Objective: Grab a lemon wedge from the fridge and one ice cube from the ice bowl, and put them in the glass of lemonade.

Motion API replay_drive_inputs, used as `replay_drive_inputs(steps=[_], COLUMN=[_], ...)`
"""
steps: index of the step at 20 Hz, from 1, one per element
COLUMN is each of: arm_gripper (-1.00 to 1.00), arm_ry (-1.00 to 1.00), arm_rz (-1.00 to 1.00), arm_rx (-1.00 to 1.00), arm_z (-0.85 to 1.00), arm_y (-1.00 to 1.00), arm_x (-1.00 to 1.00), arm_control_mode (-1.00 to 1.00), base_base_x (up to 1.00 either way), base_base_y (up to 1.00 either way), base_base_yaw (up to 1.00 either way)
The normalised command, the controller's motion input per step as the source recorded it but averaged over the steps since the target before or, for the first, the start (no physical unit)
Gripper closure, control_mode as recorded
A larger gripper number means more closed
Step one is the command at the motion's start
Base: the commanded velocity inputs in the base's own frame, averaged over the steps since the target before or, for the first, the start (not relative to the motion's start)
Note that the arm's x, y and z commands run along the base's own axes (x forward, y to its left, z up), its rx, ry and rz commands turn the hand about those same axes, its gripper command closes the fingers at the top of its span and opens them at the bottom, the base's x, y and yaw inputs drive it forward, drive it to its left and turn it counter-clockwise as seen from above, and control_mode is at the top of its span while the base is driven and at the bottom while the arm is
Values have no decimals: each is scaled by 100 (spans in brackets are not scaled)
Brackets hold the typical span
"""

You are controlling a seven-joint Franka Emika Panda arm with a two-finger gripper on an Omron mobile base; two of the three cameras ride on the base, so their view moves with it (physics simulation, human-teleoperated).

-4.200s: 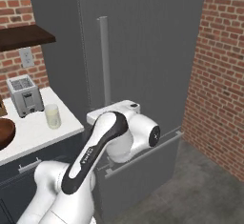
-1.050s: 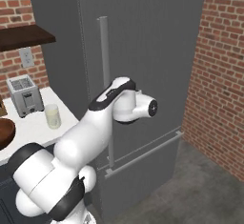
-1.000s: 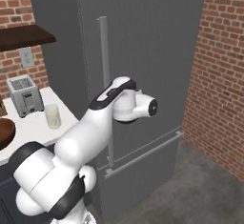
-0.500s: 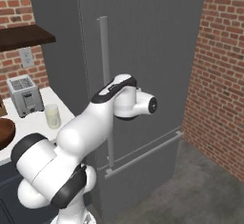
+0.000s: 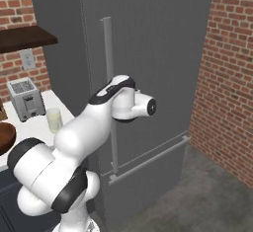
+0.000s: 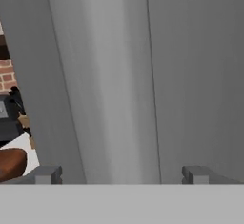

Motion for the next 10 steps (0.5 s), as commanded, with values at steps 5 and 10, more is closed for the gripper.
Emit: replay_drive_inputs(steps=[5, 10], arm_gripper=[-100, 100], arm_ry=[0, 0], arm_rz=[0, 0], arm_rx=[0, 0], arm_z=[0, 0], arm_y=[0, 0], arm_x=[0, 0], arm_control_mode=[-100, -100], base_base_x=[0, 0], base_base_y=[0, 0], base_base_yaw=[0, 0])
